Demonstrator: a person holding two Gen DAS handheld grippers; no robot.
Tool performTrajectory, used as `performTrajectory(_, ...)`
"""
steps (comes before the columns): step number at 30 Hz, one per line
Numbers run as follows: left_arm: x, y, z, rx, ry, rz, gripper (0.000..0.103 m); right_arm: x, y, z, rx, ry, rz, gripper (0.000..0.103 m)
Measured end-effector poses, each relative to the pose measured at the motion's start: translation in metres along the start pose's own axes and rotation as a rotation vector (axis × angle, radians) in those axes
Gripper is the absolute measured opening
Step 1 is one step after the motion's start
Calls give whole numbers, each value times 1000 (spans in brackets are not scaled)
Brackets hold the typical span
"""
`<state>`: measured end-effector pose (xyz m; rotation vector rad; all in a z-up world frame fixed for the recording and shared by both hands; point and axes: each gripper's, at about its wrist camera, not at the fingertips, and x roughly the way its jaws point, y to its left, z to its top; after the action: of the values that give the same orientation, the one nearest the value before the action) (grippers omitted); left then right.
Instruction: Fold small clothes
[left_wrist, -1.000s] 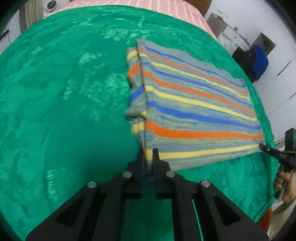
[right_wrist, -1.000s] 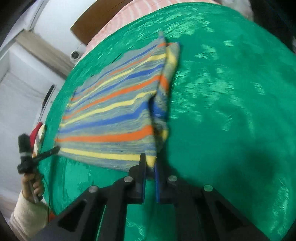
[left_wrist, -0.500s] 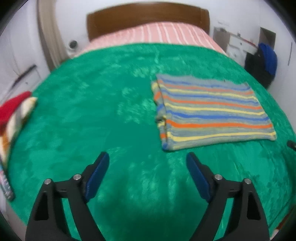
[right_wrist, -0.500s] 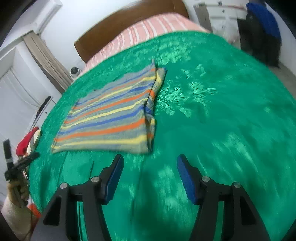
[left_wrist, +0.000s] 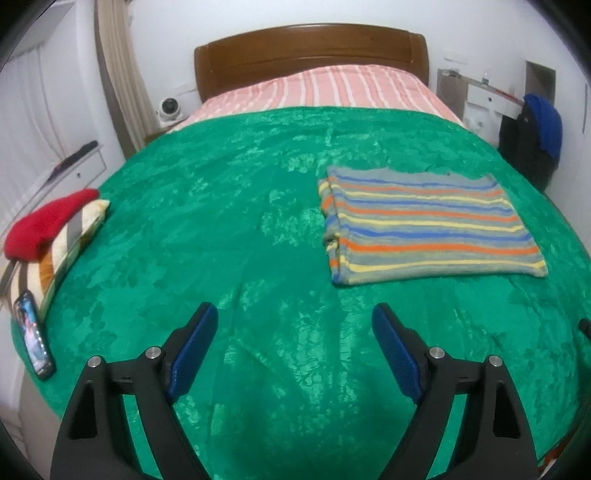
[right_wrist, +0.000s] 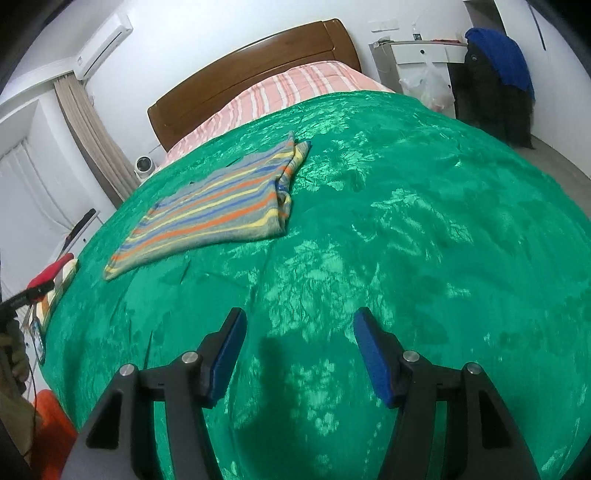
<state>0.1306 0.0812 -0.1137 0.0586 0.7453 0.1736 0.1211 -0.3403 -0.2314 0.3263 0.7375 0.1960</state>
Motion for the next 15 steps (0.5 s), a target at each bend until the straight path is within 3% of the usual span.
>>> performTrajectory(7,-3,-27,-15,70,-10,-32,87,-3,0,-5,-8,-22,3,60)
performTrajectory(15,3,-137,-36,383,1,-181,87,-15,-10,-3,32,-80,15,60)
